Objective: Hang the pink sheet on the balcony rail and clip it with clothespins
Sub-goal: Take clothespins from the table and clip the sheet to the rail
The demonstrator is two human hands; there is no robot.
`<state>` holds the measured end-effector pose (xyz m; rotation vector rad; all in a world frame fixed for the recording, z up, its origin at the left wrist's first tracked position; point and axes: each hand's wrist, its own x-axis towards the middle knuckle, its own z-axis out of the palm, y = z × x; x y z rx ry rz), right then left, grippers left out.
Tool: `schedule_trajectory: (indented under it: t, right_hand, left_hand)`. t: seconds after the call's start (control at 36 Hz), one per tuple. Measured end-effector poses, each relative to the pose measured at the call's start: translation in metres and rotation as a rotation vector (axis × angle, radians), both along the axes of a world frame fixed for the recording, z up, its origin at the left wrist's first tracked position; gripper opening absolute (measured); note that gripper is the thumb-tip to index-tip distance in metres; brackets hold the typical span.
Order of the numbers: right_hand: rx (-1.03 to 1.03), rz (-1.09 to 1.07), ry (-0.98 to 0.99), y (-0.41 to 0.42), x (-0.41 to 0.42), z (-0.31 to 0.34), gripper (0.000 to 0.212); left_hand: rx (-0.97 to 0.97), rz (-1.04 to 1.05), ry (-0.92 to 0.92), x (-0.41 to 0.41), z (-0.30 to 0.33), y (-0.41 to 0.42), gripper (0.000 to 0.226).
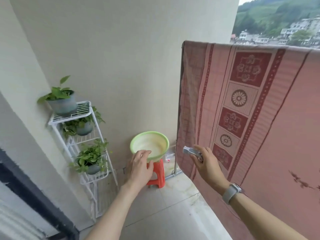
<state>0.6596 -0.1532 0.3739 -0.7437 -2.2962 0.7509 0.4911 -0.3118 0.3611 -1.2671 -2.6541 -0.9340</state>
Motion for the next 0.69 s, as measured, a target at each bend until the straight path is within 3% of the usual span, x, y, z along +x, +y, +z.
schedule_trajectory:
  t: [0.19, 0.36, 0.5, 0.69]
  right_hand:
    - [0.006, -0.141, 0.058, 0.105, -0.1, -0.021, 0.024]
    - [0.015, -0.231, 0.17, 0.206, -0.198, -0.019, 0.015]
    - [0.002, -0.285, 0.18, 0.266, -0.267, -0.005, 0.014]
    - [0.14, -0.376, 0.183, 0.334, -0.321, 0.031, 0.024]
  left_hand:
    - [-0.001, -0.135, -0.059, -0.099, -0.028, 0.115, 0.035]
    - [-0.019, -0.198, -0.004, -0.212, -0.008, 0.227, 0.035]
    - [0.118, -0.277, -0.079, -0.273, 0.024, 0.311, 0.031]
    - [0.373, -0.444, -0.185, -0.339, 0.1, 0.448, 0.025]
